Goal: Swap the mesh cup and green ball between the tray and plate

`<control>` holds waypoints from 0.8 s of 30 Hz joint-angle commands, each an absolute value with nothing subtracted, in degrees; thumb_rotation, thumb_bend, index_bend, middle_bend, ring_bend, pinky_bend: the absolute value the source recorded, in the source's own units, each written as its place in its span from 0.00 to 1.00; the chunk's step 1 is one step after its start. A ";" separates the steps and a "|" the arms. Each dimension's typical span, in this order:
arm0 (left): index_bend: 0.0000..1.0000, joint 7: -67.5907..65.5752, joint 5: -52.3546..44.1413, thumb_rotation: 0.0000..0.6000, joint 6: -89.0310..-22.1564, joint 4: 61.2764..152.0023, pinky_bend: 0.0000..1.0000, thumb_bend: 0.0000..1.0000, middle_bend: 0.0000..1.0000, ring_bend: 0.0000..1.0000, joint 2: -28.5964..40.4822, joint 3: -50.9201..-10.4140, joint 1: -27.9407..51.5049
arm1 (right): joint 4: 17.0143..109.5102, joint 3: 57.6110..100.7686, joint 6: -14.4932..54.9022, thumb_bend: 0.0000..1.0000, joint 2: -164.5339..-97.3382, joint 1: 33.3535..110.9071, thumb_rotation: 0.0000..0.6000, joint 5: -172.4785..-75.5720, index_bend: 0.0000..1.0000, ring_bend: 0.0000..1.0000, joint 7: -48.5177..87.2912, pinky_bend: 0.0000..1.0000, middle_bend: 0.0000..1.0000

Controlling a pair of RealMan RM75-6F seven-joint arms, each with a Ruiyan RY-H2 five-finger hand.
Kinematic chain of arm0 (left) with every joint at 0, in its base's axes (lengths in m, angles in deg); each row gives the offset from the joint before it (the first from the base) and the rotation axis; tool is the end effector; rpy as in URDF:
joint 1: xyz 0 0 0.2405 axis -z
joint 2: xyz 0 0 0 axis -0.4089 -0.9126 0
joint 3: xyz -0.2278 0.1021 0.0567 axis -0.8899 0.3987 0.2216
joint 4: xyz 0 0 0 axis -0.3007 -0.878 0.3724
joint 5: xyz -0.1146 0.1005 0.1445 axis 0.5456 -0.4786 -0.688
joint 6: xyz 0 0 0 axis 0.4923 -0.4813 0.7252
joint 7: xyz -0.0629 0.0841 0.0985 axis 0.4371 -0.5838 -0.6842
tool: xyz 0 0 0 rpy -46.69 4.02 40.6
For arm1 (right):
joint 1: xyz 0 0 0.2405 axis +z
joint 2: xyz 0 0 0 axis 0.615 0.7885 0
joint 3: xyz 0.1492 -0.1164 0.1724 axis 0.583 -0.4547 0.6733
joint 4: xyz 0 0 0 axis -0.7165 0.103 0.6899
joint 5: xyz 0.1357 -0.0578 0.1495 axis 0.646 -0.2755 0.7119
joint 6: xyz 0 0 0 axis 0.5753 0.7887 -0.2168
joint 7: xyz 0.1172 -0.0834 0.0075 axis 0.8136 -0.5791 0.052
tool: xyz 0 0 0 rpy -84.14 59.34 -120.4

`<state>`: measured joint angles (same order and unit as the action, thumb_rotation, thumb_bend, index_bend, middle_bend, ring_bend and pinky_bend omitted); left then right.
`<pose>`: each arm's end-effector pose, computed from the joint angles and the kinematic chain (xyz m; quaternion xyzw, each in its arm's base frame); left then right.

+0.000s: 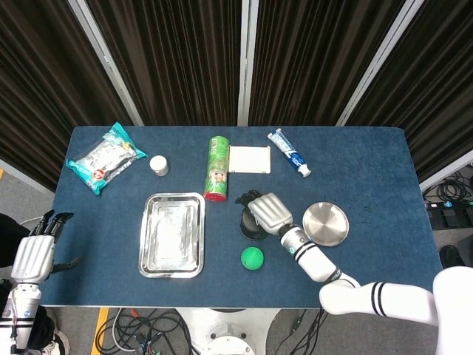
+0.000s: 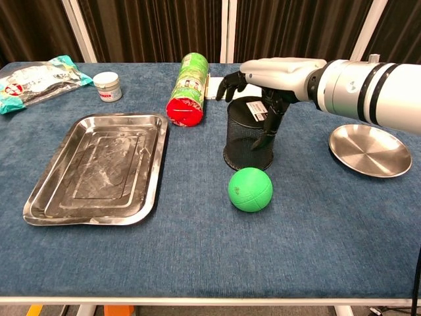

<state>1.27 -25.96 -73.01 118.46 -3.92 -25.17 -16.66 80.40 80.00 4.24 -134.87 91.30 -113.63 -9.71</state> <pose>-0.3241 0.1959 0.1138 -0.5864 -0.4215 -0.3901 0.5712 -0.0809 -0.3471 -0.0299 0.7973 -0.3619 0.3392 0.3439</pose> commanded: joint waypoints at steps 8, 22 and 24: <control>0.14 1.43 -26.21 1.00 -73.19 118.41 0.25 0.08 0.13 0.04 -3.99 -25.30 -16.64 | 80.75 79.98 9.14 0.08 -134.66 90.20 1.00 -115.16 0.46 0.32 -9.21 0.63 0.38; 0.14 1.06 -27.87 1.00 -73.89 118.68 0.25 0.08 0.13 0.04 -3.55 -25.52 -15.99 | 87.41 75.11 16.22 0.08 -118.86 77.16 1.00 -116.21 0.46 0.33 -0.32 0.64 0.40; 0.14 0.80 -28.16 1.00 -74.06 118.88 0.25 0.08 0.13 0.04 -3.50 -25.56 -15.86 | 86.98 73.81 16.43 0.08 -117.87 75.36 1.00 -117.20 0.46 0.33 1.22 0.65 0.40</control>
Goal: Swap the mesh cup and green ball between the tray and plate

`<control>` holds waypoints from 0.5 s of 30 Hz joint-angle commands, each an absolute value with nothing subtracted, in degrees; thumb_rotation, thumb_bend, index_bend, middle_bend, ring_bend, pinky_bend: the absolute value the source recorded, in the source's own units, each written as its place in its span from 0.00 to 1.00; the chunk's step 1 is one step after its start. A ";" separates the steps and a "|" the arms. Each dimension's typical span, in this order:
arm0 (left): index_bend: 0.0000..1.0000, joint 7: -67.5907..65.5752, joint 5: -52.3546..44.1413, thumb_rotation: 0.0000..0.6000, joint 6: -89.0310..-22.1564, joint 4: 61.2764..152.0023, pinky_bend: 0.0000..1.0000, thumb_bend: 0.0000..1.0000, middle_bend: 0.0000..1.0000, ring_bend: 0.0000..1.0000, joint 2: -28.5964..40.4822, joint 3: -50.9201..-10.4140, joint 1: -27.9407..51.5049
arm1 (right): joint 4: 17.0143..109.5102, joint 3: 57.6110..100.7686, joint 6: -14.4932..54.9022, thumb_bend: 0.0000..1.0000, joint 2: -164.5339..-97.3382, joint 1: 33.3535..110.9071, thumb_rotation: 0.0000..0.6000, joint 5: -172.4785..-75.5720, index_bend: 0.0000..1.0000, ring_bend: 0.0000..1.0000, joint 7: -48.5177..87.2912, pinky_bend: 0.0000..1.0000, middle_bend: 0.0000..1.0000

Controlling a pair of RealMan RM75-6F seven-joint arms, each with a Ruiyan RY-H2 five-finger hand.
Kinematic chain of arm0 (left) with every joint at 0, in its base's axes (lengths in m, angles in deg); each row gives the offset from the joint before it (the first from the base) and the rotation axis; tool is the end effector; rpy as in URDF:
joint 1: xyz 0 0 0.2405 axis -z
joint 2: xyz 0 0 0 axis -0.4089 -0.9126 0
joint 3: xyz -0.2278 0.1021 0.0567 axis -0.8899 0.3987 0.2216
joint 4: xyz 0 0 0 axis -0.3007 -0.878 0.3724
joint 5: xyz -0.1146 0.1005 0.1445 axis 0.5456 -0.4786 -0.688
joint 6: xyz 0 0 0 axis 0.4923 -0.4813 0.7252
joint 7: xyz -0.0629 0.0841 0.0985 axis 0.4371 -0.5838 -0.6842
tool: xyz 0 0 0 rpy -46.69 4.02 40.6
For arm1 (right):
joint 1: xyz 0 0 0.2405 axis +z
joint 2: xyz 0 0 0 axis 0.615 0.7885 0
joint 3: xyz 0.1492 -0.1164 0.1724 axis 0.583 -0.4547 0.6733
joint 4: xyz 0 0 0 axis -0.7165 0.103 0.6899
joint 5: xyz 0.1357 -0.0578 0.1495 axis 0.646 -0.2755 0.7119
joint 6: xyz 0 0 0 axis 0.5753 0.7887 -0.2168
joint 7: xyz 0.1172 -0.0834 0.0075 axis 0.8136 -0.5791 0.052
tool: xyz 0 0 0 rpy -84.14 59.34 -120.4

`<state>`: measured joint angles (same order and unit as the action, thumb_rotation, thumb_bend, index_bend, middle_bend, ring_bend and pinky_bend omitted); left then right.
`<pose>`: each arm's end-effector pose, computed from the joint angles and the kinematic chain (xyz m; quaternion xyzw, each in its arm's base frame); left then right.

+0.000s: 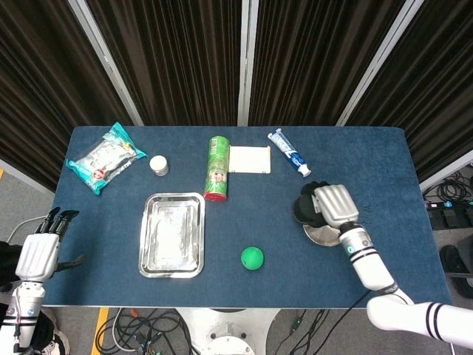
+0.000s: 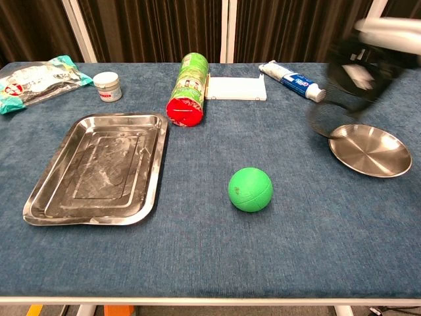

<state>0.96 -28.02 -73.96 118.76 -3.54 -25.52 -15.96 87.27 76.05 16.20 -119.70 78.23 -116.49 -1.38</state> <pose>-0.3137 0.2008 0.1123 -0.5950 -0.4054 -0.4078 0.5616 -0.1827 -0.3350 0.0673 0.7008 -0.4130 0.3407 0.4714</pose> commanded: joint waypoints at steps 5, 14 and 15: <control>0.14 -0.10 -28.27 1.00 -73.91 119.64 0.25 0.08 0.13 0.04 -3.60 -25.61 -15.59 | 86.23 72.24 15.70 0.08 -116.98 72.66 1.00 -119.49 0.46 0.33 5.01 0.65 0.41; 0.14 -0.72 -27.84 1.00 -73.47 120.00 0.25 0.08 0.13 0.04 -3.58 -25.66 -15.37 | 84.42 73.02 12.96 0.08 -117.96 72.82 1.00 -119.61 0.42 0.32 5.51 0.62 0.39; 0.14 -0.63 -27.75 1.00 -73.44 119.91 0.25 0.08 0.13 0.04 -3.55 -25.68 -15.38 | 84.23 73.18 12.65 0.07 -118.22 72.98 1.00 -119.29 0.37 0.28 5.17 0.56 0.35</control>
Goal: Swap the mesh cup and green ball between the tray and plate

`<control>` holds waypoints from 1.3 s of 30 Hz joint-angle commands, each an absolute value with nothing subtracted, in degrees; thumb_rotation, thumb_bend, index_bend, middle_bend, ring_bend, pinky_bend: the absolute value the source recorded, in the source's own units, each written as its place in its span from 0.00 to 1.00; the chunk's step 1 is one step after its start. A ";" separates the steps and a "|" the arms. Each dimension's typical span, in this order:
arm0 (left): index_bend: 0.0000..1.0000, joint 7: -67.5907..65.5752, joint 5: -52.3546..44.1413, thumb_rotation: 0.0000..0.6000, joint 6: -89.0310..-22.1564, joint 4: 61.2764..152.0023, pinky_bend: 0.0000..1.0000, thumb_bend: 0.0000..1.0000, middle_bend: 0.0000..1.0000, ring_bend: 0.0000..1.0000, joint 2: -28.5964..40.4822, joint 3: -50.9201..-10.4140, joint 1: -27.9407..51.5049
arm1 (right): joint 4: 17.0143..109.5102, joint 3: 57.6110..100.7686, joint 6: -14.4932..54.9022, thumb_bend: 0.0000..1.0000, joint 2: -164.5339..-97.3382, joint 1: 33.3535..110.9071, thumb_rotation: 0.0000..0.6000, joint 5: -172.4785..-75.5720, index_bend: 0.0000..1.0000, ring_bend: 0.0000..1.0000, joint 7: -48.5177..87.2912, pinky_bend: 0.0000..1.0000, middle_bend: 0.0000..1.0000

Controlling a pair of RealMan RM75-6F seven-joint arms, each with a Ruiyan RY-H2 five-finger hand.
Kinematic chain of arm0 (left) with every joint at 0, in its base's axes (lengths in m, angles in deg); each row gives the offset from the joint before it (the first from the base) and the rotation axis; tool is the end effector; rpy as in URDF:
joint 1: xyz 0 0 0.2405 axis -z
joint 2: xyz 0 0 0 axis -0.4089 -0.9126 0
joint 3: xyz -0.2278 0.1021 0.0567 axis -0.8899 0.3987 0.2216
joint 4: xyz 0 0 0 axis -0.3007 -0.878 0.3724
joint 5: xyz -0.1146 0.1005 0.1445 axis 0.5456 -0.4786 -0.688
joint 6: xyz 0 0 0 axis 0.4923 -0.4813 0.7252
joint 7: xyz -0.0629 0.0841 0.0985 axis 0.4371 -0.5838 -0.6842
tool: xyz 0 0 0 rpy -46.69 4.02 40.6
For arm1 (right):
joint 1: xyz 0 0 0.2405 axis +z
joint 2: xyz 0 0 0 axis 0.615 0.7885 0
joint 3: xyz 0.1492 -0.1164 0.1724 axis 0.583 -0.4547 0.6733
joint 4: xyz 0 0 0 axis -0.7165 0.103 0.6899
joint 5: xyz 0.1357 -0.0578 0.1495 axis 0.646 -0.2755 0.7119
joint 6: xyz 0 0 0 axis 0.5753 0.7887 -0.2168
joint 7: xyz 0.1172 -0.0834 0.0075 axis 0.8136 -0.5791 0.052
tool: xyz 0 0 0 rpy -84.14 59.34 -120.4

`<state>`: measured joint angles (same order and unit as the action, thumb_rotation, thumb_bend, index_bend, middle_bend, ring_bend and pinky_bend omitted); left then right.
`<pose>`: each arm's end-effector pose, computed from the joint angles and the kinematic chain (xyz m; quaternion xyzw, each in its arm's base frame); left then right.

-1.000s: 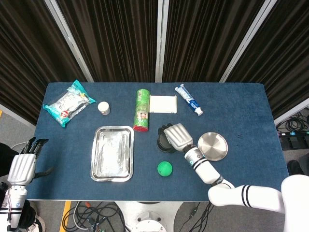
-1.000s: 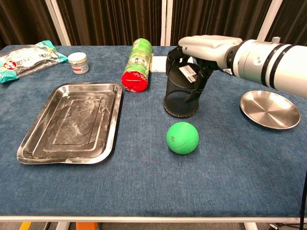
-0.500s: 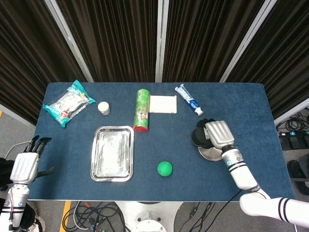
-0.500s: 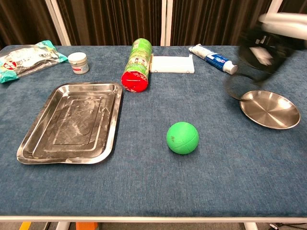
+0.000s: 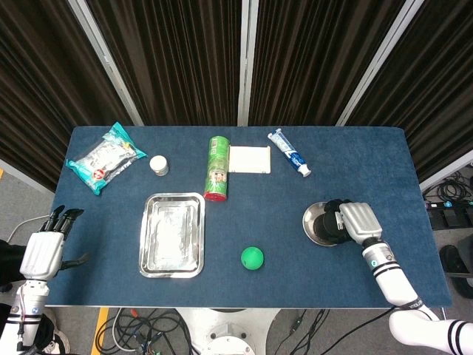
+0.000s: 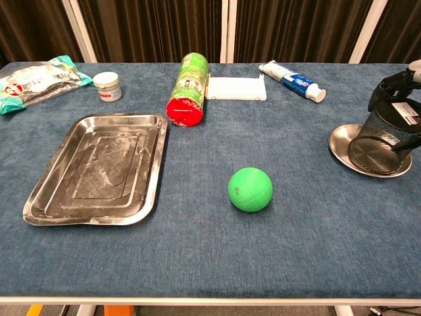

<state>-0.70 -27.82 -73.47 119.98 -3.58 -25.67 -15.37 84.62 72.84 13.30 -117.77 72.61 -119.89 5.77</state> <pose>-0.3080 0.2040 0.1099 -0.6000 -0.4023 -0.4059 0.5598 -0.2342 -0.3113 0.0707 0.6878 -0.4620 0.3047 0.4697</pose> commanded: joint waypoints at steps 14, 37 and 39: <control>0.14 0.08 -28.21 1.00 -73.65 119.94 0.25 0.08 0.13 0.04 -3.82 -25.39 -15.44 | 84.98 74.44 13.60 0.00 -117.42 71.51 1.00 -122.73 0.00 0.00 7.73 0.20 0.05; 0.14 -4.91 -38.35 1.00 -50.93 131.62 0.25 0.08 0.12 0.04 4.87 -26.31 5.54 | 91.55 76.30 29.63 0.00 -106.52 59.51 1.00 -134.19 0.00 0.00 19.88 0.17 0.05; 0.14 -5.38 -38.57 1.00 -49.44 131.37 0.25 0.08 0.12 0.04 6.55 -26.49 7.14 | 90.77 76.29 29.29 0.00 -106.76 59.30 1.00 -134.30 0.00 0.00 20.67 0.17 0.05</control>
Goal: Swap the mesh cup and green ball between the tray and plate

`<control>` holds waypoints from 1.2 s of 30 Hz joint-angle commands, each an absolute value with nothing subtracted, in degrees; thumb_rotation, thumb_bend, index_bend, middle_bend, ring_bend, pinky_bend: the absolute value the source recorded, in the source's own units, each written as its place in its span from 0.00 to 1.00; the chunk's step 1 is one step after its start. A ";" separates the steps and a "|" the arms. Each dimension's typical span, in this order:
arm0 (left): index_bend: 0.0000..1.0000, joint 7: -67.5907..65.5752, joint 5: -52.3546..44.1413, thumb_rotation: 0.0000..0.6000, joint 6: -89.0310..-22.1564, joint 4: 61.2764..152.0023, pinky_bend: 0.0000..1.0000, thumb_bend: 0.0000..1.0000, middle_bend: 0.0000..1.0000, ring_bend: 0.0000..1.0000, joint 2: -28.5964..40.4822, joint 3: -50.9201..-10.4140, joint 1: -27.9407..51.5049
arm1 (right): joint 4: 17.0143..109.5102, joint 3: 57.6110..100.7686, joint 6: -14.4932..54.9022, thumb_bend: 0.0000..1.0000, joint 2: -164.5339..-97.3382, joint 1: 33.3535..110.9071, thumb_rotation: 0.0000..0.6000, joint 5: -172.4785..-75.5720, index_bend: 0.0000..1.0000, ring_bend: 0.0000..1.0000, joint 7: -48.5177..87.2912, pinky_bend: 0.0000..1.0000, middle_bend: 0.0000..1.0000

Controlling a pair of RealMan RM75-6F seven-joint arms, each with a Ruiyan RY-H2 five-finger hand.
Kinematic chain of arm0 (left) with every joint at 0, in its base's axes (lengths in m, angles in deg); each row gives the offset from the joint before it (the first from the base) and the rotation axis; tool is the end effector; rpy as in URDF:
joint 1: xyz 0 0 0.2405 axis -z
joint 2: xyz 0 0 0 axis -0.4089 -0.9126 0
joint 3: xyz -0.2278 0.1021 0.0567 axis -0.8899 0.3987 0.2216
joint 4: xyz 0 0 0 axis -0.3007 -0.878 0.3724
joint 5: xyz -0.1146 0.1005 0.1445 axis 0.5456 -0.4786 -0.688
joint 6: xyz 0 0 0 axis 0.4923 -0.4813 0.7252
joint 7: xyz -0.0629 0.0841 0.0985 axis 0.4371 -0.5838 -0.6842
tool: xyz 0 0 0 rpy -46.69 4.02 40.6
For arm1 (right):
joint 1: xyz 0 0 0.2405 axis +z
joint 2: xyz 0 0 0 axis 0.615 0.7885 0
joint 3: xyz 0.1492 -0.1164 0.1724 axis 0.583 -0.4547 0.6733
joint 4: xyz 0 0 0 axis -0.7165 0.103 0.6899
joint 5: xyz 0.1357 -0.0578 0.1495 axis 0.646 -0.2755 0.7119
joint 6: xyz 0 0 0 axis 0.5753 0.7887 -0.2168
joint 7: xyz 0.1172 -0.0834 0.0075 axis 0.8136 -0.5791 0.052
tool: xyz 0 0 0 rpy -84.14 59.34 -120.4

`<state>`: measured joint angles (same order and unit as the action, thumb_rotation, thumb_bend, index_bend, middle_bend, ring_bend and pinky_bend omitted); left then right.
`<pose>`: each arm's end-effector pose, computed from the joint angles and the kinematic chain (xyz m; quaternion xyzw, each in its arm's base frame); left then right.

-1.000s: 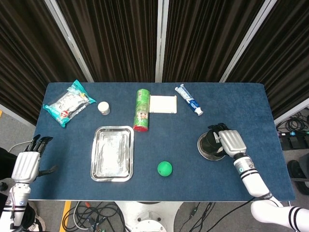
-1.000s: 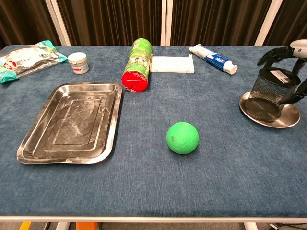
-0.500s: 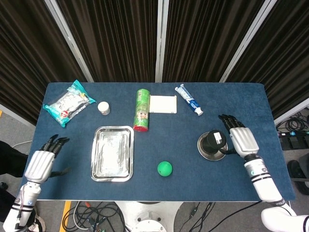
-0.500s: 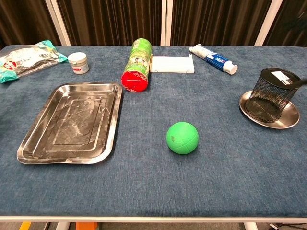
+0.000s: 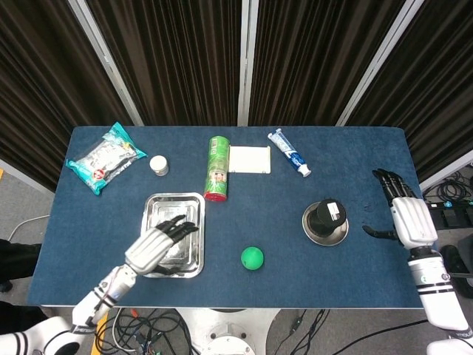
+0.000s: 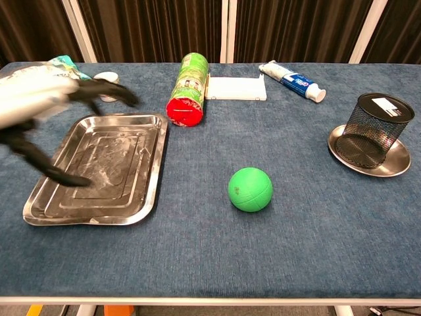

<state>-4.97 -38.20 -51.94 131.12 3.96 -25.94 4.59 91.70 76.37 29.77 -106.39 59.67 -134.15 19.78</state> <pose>-0.1502 0.2438 0.0070 -0.7692 -0.3582 -0.4503 0.2781 -0.2430 -0.2730 0.1647 0.5954 -0.4282 0.4393 0.5188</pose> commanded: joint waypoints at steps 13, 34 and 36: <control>0.14 -9.95 -33.76 1.00 -39.80 125.48 0.25 0.08 0.12 0.04 17.76 -29.93 17.13 | 85.54 76.51 28.82 0.00 -107.78 57.16 1.00 -135.49 0.00 0.00 26.99 0.17 0.04; 0.18 -13.67 -26.74 1.00 -34.30 118.22 0.35 0.13 0.16 0.08 24.46 -30.66 25.16 | 79.69 76.99 28.51 0.00 -109.18 55.03 1.00 -137.71 0.00 0.00 33.99 0.17 0.04; 0.21 -13.17 -27.14 1.00 -34.59 117.42 0.37 0.14 0.17 0.09 25.09 -30.60 25.74 | 79.50 77.03 28.41 0.00 -109.27 54.92 1.00 -137.73 0.00 0.00 34.10 0.17 0.04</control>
<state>-13.40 -26.95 -34.44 117.69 24.84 -30.65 25.50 79.50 77.02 28.42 -109.26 54.93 -137.72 34.09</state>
